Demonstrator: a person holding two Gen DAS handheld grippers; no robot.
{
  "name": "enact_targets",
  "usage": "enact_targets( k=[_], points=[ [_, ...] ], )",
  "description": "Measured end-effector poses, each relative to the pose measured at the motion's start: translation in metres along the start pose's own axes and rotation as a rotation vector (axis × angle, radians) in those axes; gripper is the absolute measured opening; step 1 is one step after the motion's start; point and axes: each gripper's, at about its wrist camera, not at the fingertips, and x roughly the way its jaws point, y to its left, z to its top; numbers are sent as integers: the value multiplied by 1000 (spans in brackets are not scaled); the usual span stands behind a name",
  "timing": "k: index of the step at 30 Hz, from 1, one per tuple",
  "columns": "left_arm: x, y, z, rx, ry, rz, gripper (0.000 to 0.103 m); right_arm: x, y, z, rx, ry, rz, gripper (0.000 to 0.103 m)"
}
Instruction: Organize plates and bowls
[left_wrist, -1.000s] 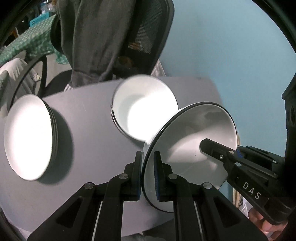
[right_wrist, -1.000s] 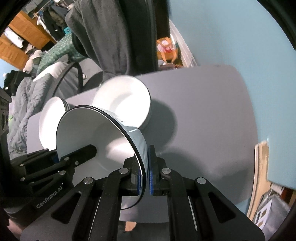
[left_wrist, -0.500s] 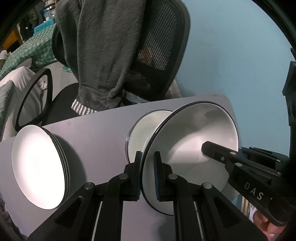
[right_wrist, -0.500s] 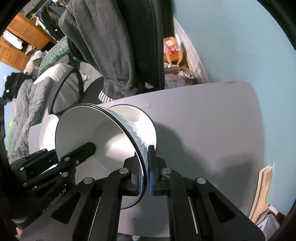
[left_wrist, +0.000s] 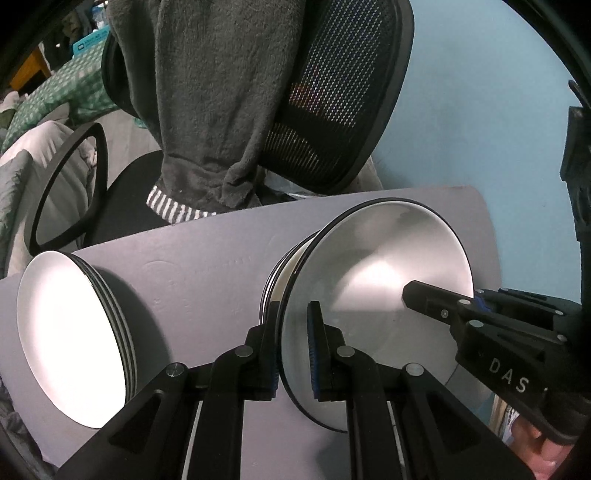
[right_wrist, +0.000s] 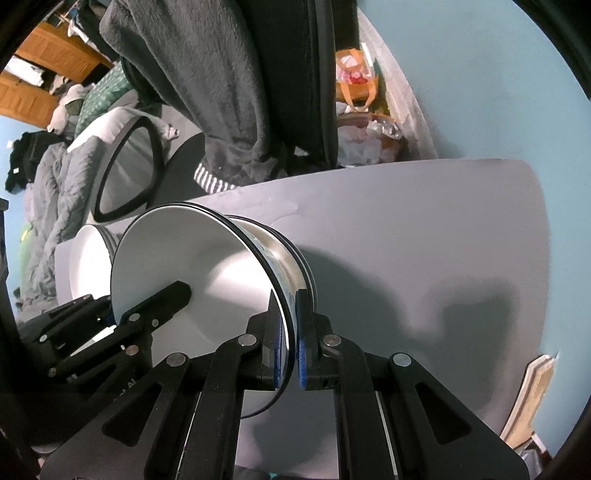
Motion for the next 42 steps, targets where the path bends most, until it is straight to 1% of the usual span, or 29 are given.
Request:
enact_targets(
  k=[3, 10, 15, 18, 20, 25, 27, 28, 29, 31, 32, 36, 40, 42],
  points=[
    [0, -3, -2, 18, 4, 24, 11, 1, 0, 0, -8, 6, 6, 7],
    [1, -4, 0, 31, 36, 35, 11, 4, -4, 0, 9, 29, 31, 7],
    [2, -8, 2, 47, 55, 57, 14, 3, -6, 0, 22, 31, 35, 7],
    [1, -12, 3, 66, 53, 77, 15, 1, -6, -1, 29, 27, 37, 7],
    [1, -14, 3, 81, 55, 79, 19, 2, -6, 0, 35, 26, 39, 7],
    [-1, -20, 2, 112, 54, 100, 20, 0, -6, -1, 41, 19, 33, 7],
    [-2, -23, 2, 121, 52, 110, 22, 0, -5, -1, 45, 16, 31, 7],
    [-4, -24, 2, 127, 49, 117, 25, -1, -5, -2, 46, 14, 29, 7],
    [-5, -26, 2, 137, 41, 136, 30, -1, -4, -2, 46, 11, 26, 7],
    [-9, -31, 3, 170, 18, 178, 36, -4, -3, -2, 40, -1, 17, 8],
    [-9, -32, 3, 180, 15, 183, 38, -5, -2, -2, 39, -11, 18, 8],
    [-4, -32, 4, 182, 30, 173, 37, -5, -2, 0, 33, -18, -7, 9],
    [-9, -30, 1, 179, 13, 162, 38, -11, -3, 1, 36, -34, -10, 9],
    [-12, -29, 0, 168, 6, 144, 37, -16, -2, 1, 31, -51, -25, 9]
  ],
)
